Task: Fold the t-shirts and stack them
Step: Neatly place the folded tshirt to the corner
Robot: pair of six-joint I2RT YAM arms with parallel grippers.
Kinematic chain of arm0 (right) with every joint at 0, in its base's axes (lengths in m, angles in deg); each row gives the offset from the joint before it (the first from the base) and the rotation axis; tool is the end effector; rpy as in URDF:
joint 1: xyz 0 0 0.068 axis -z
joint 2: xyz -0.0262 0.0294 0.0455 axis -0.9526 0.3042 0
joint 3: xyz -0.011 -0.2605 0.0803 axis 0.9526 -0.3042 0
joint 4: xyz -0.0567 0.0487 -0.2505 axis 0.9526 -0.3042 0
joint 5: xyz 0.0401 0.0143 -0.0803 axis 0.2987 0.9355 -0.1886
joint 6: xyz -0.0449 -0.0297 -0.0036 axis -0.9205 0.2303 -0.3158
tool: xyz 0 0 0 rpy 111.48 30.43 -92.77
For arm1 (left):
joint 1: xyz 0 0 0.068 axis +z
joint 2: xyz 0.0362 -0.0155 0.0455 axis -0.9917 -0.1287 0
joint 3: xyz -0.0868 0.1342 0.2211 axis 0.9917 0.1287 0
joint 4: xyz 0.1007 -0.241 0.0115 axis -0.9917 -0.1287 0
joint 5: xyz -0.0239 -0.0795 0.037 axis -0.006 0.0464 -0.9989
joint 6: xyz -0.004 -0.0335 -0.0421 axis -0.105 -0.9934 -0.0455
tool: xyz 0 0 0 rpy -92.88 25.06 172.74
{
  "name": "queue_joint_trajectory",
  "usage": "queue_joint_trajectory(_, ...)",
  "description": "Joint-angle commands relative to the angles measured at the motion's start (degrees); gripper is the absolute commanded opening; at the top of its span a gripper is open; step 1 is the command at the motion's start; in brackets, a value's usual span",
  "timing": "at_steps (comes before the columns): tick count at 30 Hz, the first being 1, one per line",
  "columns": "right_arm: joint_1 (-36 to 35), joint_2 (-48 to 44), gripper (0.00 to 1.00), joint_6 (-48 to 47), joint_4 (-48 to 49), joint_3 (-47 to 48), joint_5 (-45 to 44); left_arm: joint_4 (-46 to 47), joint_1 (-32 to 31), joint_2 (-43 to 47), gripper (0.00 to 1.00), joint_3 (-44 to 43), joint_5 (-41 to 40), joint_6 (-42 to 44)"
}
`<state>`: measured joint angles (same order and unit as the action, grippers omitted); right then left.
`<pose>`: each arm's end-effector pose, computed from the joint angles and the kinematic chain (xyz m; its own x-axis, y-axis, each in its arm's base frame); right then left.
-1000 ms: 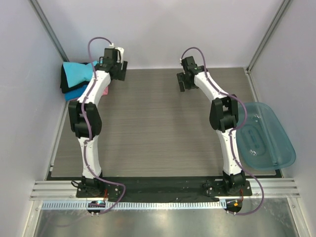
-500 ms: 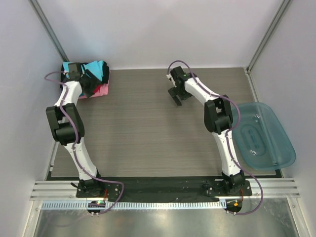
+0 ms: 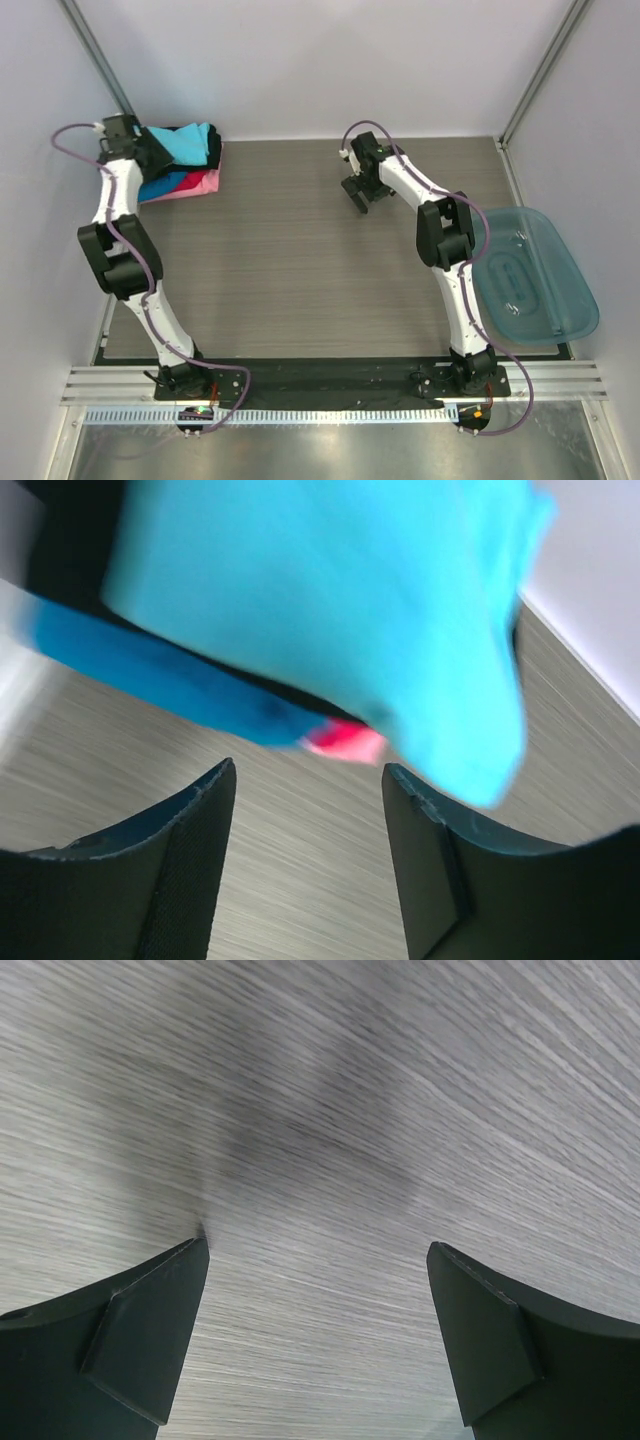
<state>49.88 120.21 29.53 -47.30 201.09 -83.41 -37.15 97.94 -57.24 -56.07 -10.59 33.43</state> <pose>0.4742 0.1876 0.1791 -0.7538 -0.5702 -0.3266 -0.4976 0.8199 -0.2831 0.4467 0.1207 0.2889 -0.4261 -0.6481 -0.6312 -0.5205 0.7463 -0.4149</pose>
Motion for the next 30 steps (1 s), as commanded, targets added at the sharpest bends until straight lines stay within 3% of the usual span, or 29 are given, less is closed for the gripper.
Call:
queue_joint_trajectory(1, -0.3, 0.1, 0.97, 0.0, 0.1, 3.2, 3.6, -0.7, 5.2, 2.3, 0.63, -5.1, -0.1, 13.4)
queue_joint_trajectory(5, -0.3, 1.8, 0.97, -0.3, 0.2, 4.8, 6.4, -2.9, 7.3, -0.9, 0.64, -12.2, 1.9, 23.6)
queue_joint_trajectory(8, -0.3, 3.3, 0.97, -0.5, 0.3, 6.6, 7.7, -6.8, 9.0, -5.7, 0.56, -19.5, 4.4, 24.5)
queue_joint_trajectory(11, -0.2, 4.5, 0.97, -1.4, 1.2, 7.3, 7.1, -8.0, 9.6, -8.0, 0.56, -21.7, 5.8, 23.2)
queue_joint_trajectory(15, -0.1, 5.2, 0.97, -1.7, 1.8, 7.3, 6.9, -7.5, 10.9, -10.1, 0.59, -21.0, 2.2, 19.0)
queue_joint_trajectory(30, 1.1, 6.8, 0.97, -0.8, 2.3, 6.5, 9.5, -4.4, 9.1, -14.8, 0.47, -19.5, 0.9, 19.4)
